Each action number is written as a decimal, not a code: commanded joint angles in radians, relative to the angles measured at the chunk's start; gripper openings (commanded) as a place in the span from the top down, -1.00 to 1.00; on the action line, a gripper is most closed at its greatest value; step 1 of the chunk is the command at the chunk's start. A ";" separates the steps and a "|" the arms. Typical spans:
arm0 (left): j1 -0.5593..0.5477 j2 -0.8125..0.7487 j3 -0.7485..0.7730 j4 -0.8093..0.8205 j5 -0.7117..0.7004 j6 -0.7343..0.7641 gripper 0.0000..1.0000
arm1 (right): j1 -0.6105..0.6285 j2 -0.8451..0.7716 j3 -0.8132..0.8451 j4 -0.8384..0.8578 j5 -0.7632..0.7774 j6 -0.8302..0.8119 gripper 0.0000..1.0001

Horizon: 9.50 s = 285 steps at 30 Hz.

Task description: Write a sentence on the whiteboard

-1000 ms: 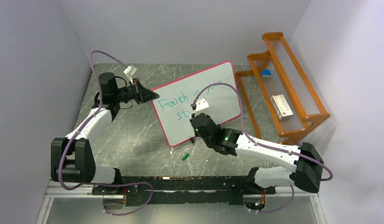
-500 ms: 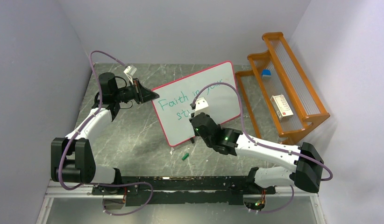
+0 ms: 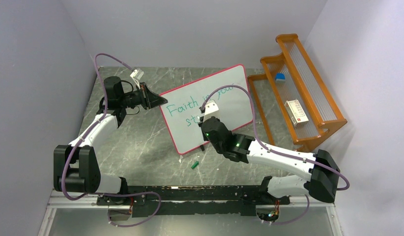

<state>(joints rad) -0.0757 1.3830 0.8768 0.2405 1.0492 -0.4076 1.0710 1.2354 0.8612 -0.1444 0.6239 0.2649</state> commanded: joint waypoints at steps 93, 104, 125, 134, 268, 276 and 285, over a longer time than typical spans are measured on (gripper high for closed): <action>-0.019 0.035 -0.006 -0.099 -0.057 0.075 0.90 | -0.086 -0.051 -0.037 0.009 0.034 0.037 1.00; -0.019 0.036 -0.005 -0.097 -0.055 0.073 0.90 | -0.086 -0.051 -0.027 0.039 0.024 0.023 1.00; -0.019 0.037 -0.005 -0.098 -0.057 0.073 0.90 | -0.084 -0.033 -0.019 0.040 -0.075 0.006 1.00; -0.019 0.036 -0.006 -0.097 -0.057 0.073 0.90 | -0.081 -0.043 -0.032 0.000 -0.096 0.018 1.00; -0.019 0.040 -0.001 -0.110 -0.060 0.082 0.90 | -0.133 -0.065 -0.042 0.042 -0.016 -0.008 1.00; -0.019 0.039 -0.002 -0.106 -0.059 0.079 0.90 | -0.139 -0.073 -0.049 0.046 0.005 -0.008 1.00; -0.019 0.040 -0.002 -0.107 -0.060 0.079 0.90 | -0.149 -0.075 -0.058 0.038 0.022 0.005 1.00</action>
<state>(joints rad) -0.0757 1.3895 0.8879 0.2272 1.0500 -0.4034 0.9360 1.1576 0.7914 -0.1238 0.6117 0.2619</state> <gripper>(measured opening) 0.085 0.120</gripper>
